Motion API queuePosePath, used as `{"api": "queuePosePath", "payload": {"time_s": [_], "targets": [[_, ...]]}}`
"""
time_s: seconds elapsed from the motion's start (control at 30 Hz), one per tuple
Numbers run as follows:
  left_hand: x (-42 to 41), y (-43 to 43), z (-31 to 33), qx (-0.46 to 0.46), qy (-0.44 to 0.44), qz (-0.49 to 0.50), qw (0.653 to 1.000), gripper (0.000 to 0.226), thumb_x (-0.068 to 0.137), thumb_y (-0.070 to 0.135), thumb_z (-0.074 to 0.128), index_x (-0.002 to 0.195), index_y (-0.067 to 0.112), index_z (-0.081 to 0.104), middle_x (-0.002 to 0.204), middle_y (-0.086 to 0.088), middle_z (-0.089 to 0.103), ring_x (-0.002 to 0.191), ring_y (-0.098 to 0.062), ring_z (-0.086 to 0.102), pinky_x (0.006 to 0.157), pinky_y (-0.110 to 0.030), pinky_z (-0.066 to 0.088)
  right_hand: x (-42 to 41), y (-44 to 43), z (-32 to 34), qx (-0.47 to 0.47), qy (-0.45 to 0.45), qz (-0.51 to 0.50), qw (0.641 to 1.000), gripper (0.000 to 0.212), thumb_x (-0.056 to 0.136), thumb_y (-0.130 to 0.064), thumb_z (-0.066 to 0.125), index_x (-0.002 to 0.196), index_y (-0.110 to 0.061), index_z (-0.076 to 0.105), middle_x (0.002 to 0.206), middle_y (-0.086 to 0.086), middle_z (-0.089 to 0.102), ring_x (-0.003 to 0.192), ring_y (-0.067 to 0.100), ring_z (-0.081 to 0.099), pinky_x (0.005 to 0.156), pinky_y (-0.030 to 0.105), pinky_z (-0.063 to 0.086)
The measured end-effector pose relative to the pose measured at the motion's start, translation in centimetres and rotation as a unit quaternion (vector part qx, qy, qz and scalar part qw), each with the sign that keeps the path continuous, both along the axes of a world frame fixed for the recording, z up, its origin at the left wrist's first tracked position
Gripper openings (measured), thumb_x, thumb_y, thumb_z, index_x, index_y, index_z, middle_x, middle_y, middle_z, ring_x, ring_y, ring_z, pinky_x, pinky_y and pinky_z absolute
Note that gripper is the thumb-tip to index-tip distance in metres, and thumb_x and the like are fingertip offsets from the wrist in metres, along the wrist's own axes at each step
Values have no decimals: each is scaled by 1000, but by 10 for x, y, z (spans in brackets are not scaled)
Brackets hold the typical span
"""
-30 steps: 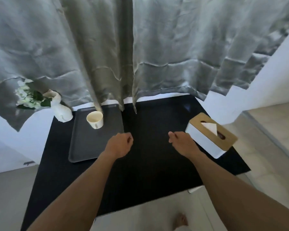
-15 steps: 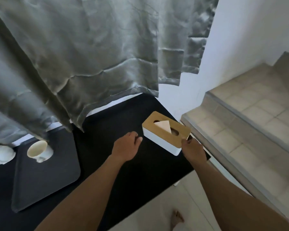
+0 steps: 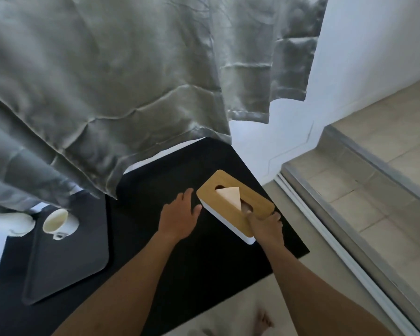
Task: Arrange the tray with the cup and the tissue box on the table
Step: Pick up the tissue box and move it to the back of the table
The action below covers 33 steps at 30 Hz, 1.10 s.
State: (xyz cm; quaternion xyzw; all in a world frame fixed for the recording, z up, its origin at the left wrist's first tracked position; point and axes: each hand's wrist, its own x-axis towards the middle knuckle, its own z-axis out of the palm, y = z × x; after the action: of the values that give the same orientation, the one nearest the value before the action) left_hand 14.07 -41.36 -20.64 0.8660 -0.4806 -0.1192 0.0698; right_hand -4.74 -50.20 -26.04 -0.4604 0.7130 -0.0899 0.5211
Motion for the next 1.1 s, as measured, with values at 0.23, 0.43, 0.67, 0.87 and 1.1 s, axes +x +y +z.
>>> {"api": "queuePosePath", "payload": {"time_s": [0.23,0.43,0.67,0.87,1.1], "targets": [[0,-25,-16,31,25,12,999,66,95,46,49,149,16,26,146,-9,44,127,-25,50,101,-45,43,2,-5,-10,15,-1,-7,1000,110,63,-74,56,146,-9,23,137,15,47,120,36,52,98,53,46],[1,-54,-24,54,67,31,996,65,95,45,47,149,13,27,150,-12,37,132,-29,44,104,-50,41,-2,-13,-9,2,20,20,1000,101,75,-61,61,149,-7,18,141,16,44,125,36,48,102,50,43],[5,-59,-36,134,222,106,960,63,95,39,48,148,16,23,136,-13,49,118,-30,53,96,-45,46,-15,-20,-8,-22,-35,70,997,93,68,-62,64,142,-15,33,129,7,51,115,28,53,99,51,45],[24,-45,-34,116,282,138,942,72,95,37,50,152,27,9,143,-11,43,125,-32,49,97,-46,41,-2,-20,-12,-44,-59,108,991,76,83,-53,62,145,-20,32,131,4,51,115,26,53,100,51,47],[36,-29,-33,78,284,168,941,72,92,37,56,150,26,15,139,-11,46,121,-31,51,97,-48,44,21,-32,-7,-50,-53,152,986,76,85,-51,61,148,-20,31,131,5,52,118,27,52,102,48,43]]}}
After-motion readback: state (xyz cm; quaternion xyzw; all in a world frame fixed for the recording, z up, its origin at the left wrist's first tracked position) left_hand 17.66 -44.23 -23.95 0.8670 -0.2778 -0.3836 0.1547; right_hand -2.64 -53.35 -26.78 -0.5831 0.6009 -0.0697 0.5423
